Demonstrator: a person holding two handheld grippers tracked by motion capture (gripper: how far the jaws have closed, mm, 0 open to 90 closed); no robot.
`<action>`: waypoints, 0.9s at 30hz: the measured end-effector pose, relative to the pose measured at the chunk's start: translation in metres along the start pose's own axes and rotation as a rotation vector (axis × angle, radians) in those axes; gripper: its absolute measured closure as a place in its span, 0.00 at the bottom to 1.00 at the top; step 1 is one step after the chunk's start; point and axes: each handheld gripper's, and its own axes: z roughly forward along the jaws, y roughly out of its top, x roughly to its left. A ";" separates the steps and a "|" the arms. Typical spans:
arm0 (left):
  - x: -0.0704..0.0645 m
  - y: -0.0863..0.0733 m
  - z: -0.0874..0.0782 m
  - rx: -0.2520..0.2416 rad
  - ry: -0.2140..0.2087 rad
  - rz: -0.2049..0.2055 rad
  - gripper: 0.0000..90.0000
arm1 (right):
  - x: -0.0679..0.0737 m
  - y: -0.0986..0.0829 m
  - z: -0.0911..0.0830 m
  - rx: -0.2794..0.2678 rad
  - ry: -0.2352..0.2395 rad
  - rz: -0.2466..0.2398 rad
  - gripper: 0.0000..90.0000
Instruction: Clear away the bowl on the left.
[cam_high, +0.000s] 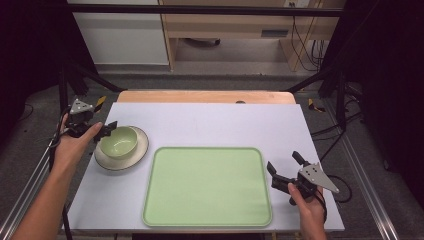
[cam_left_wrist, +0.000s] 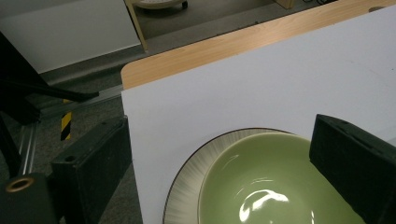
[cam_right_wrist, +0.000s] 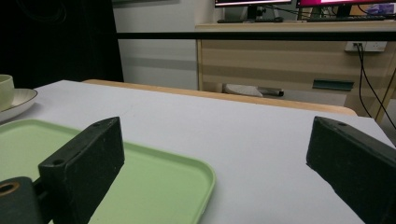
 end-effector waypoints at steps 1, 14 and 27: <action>0.000 -0.001 0.000 -0.002 0.003 -0.004 0.07 | 0.000 0.000 0.000 0.001 0.000 -0.001 0.05; -0.001 -0.013 0.009 0.056 0.016 -0.018 0.09 | 0.000 0.000 -0.001 0.005 -0.002 0.001 0.05; -0.003 -0.025 0.018 0.112 0.013 -0.044 0.21 | 0.001 -0.001 -0.001 0.015 0.004 0.000 0.05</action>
